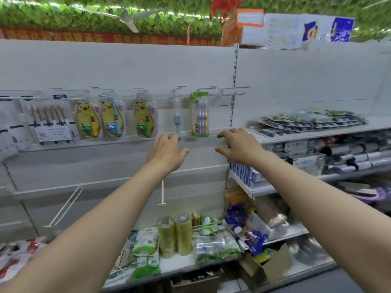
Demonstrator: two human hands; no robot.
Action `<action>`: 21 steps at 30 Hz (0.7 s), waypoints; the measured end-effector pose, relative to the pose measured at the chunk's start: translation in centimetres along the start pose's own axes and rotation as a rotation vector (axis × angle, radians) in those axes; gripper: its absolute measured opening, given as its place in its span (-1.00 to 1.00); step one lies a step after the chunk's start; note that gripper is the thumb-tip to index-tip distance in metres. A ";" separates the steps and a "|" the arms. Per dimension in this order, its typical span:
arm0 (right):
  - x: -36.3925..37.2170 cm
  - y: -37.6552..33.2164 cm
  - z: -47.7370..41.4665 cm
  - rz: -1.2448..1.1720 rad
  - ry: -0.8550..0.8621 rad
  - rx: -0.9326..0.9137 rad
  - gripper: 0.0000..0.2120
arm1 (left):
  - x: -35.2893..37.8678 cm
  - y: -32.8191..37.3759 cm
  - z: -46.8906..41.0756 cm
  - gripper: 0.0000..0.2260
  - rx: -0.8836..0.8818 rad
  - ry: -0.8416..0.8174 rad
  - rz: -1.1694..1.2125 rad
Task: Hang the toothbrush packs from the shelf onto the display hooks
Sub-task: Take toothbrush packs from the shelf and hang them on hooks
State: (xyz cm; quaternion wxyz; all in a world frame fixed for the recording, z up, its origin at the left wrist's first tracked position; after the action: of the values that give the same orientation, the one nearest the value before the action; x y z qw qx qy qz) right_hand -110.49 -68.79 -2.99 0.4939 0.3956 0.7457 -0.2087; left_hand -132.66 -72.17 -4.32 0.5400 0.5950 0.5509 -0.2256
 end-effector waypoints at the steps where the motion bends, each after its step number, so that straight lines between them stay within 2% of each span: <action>1: -0.1 0.8 0.6 -0.018 -0.005 0.016 -0.49 | 0.3 0.9 0.1 -0.50 0.012 -0.007 -0.001; 8: -1.6 12.1 6.0 -0.048 0.012 0.099 -0.47 | 5.2 13.3 0.8 -0.53 0.118 -0.018 0.028; 21: -7.3 41.3 16.0 0.034 -0.032 0.171 -0.46 | 16.7 43.4 0.4 -0.50 0.233 -0.052 0.109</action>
State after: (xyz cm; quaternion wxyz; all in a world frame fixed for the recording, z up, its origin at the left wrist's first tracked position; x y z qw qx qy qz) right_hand -66.99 -58.05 0.03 0.4736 0.4455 0.7103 -0.2696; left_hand -88.67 -57.37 -1.73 0.4928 0.6767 0.4735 -0.2738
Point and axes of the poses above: each hand's wrist, its own z-axis away from the middle knuckle, its own x-axis out of the palm, y = z × x, the point moved 1 cm from there along -z, towards the middle knuckle, and after that the axes turned 15 degrees about -x, right-handed, at the moved point
